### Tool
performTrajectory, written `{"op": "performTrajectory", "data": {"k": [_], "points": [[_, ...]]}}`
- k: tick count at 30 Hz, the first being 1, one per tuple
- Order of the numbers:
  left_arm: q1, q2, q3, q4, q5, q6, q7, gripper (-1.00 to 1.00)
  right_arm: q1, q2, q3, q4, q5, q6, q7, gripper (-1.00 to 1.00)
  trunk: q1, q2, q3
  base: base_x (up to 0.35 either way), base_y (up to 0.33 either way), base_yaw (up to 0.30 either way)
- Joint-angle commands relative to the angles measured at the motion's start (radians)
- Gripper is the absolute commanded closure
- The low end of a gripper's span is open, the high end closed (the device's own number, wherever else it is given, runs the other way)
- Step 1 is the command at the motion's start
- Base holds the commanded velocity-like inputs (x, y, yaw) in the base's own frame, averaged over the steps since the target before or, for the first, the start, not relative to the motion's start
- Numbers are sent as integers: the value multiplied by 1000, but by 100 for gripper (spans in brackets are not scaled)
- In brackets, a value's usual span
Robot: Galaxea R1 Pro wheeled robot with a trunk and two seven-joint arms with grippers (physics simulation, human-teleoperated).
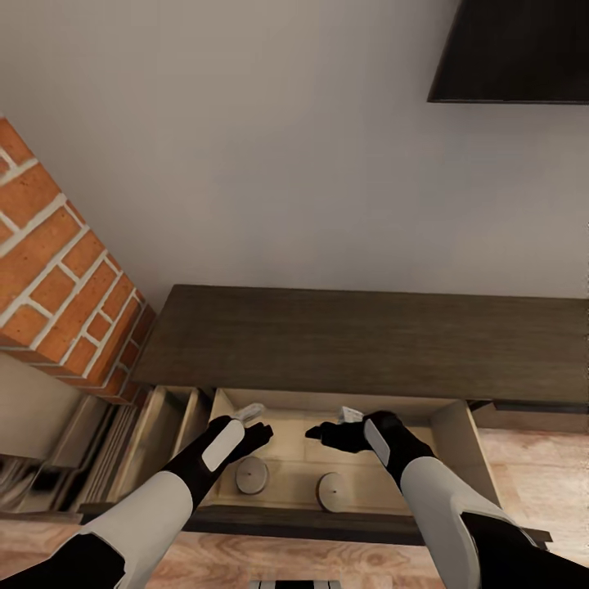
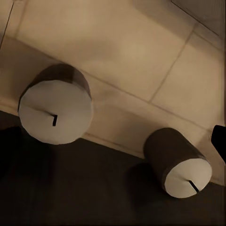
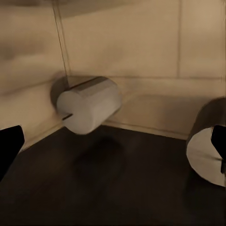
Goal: Place each of the two pumpkins and all three candles from the living room inside a cabinet in the living room (use any cabinet), then make sure every cabinet is closed, and position the cauldron so it is next to a table in the living room.
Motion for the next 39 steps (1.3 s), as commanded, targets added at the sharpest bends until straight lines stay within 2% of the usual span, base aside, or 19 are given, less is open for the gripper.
{"op": "performTrajectory", "data": {"k": [1,8,11,13,17,21,23,26,29,30,31,33,35,39], "points": [[-1,1,-6,-2,9,1,8,-100,0,-3,-5,-2,1,13,8,-100,-4,7,3,-5,0,0],[-1,2,-5,-4,12,3,7,-100,0,-64,-5,-2,1,55,146,-100,-31,56,25,-212,38,0],[-1,6,-7,-26,54,13,8,-100,1,-103,-6,0,-2,60,191,-100,-42,77,34,-326,71,0],[-1,22,-9,-59,102,54,8,-100,1,-121,-6,1,-4,69,200,-100,-50,91,40,-332,36,0],[1,43,-10,-108,167,129,7,-100,1,-130,-6,1,-5,87,204,-100,-65,119,53,-242,9,0],[3,56,-10,-137,185,150,-1,-100,0,-133,-6,1,-5,90,226,-100,-81,147,65,-48,1,0],[5,59,-10,-144,187,153,-20,-100,0,-139,-6,1,-5,91,263,-100,-88,161,72,-13,0,0],[8,71,-10,-150,188,161,-79,-100,3,-155,-6,1,-2,91,354,-100,-100,182,81,-5,0,0],[10,96,-10,-151,188,186,-190,-100,7,-179,-6,0,0,90,460,-100,-111,203,90,-2,0,0],[10,101,-10,-151,188,189,-211,-100,7,-183,-6,0,1,90,476,-100,-115,210,93,0,0,0],[11,114,-10,-148,188,197,-273,-100,9,-192,-6,0,1,90,518,-100,-119,217,97,0,0,0],[11,126,-10,-144,187,203,-344,-100,10,-199,-6,0,2,90,561,-100,-127,231,103,0,0,0],[23,120,-7,-156,198,214,-338,-100,-2,-206,2,10,13,101,566,-100,-127,231,103,0,0,0],[41,121,-8,-163,193,223,-339,-100,-16,-207,6,8,21,119,567,-100,-127,231,103,0,0,0]]}}
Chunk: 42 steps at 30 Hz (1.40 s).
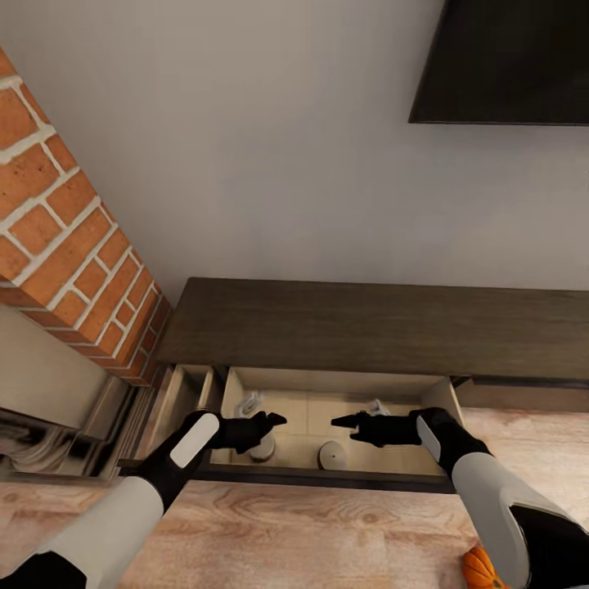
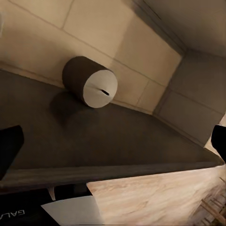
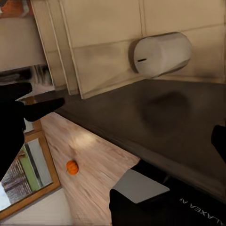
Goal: Place each of the two pumpkins and all three candles from the living room inside a cabinet in the living room (use any cabinet), then make sure every cabinet is closed, and position the cauldron so it is next to a table in the living room.
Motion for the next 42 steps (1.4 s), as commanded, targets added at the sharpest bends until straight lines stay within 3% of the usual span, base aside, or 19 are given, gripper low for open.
{"op": "performTrajectory", "data": {"k": [1,13,20,42], "points": [[5,1,-5,-4,9,0,9,-100,5,-1,0,3,9,4,5,-100,0,0,-1,0,0,0],[51,2,-5,-16,7,2,7,-100,39,-7,69,8,81,-7,12,-100,0,0,-1,0,0,0],[52,2,-5,-16,7,2,7,-100,40,-8,70,8,121,-5,13,-100,0,0,-1,0,0,0],[52,2,-5,-17,7,2,7,-100,40,-10,71,7,118,-5,15,-100,0,0,-1,0,0,0]]}}
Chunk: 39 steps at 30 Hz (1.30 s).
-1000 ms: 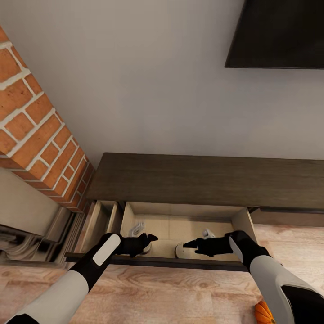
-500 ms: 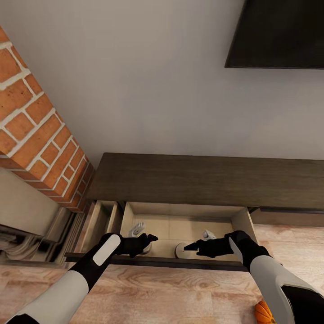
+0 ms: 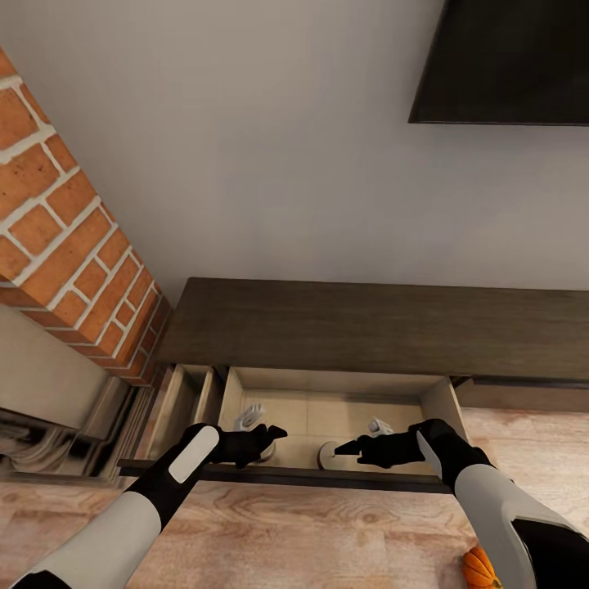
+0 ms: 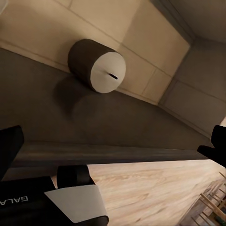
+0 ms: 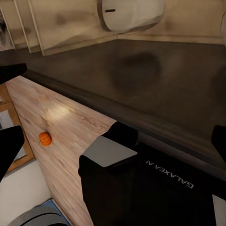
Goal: Place each of the two pumpkins and all three candles from the living room inside a cabinet in the living room (use any cabinet), then make sure every cabinet is closed, and position the cauldron so it is next to a table in the living room.
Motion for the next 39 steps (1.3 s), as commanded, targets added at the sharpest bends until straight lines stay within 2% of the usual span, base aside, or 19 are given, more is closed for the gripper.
{"op": "performTrajectory", "data": {"k": [1,8,31,34,36,38,39], "points": [[-1,1,-4,-2,11,0,9,-100,0,1,-8,-1,10,6,7,-100,0,0,-1,0,0,0],[-1,-1,-5,-4,11,0,9,-100,0,1,-8,-1,10,6,7,-100,0,0,-1,0,0,0],[0,0,-5,-28,11,2,9,-100,0,0,-9,-3,8,4,13,-100,-88,161,71,0,0,0],[7,9,-6,-69,11,3,9,-100,0,-15,-10,-3,7,3,76,-100,-100,182,81,0,0,0],[24,41,-6,-139,13,17,9,-100,1,-44,-11,-3,6,3,163,-100,-107,196,87,0,0,0],[40,63,-6,-194,16,35,8,-100,3,-68,-11,-3,6,3,213,-100,-115,210,93,0,0,0],[66,82,-5,-263,28,61,8,-100,3,-91,-11,-3,6,3,261,-100,-119,217,97,0,0,0]]}}
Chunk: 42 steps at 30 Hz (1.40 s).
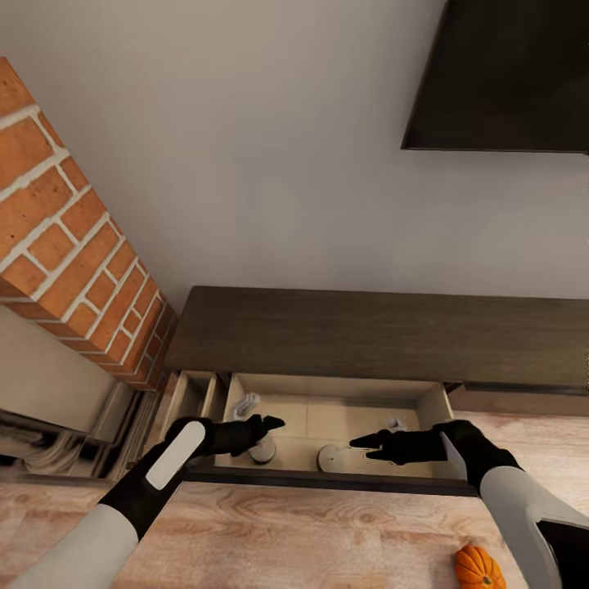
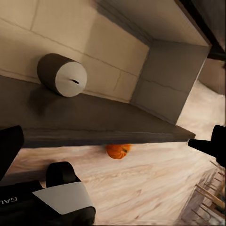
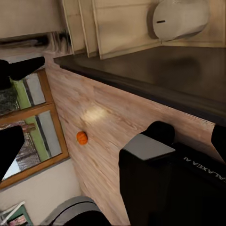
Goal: Place each of the two pumpkins and all three candles from the living room inside a cabinet in the living room (use any cabinet), then make sure every cabinet is closed, and position the cauldron so it is next to a table in the living room.
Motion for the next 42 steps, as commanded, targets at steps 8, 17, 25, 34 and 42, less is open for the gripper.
{"op": "performTrajectory", "data": {"k": [8,17,25,34,42], "points": [[101,139,-3,-284,168,53,12,-100,7,-120,-9,17,4,10,203,-100,-31,56,25,0,0,0],[240,205,-4,-309,201,52,17,-100,73,-157,-7,24,14,10,247,-100,-65,119,53,0,0,0],[373,234,-5,-267,198,46,19,-100,220,-150,0,23,129,3,238,-100,-96,175,78,0,0,0],[376,236,-6,-8,194,35,12,-100,290,-141,1,26,190,-51,162,-100,-130,238,106,0,0,0],[376,221,-5,169,48,-68,17,-100,303,-72,1,113,188,-199,-97,-100,-161,294,131,0,0,0]]}}
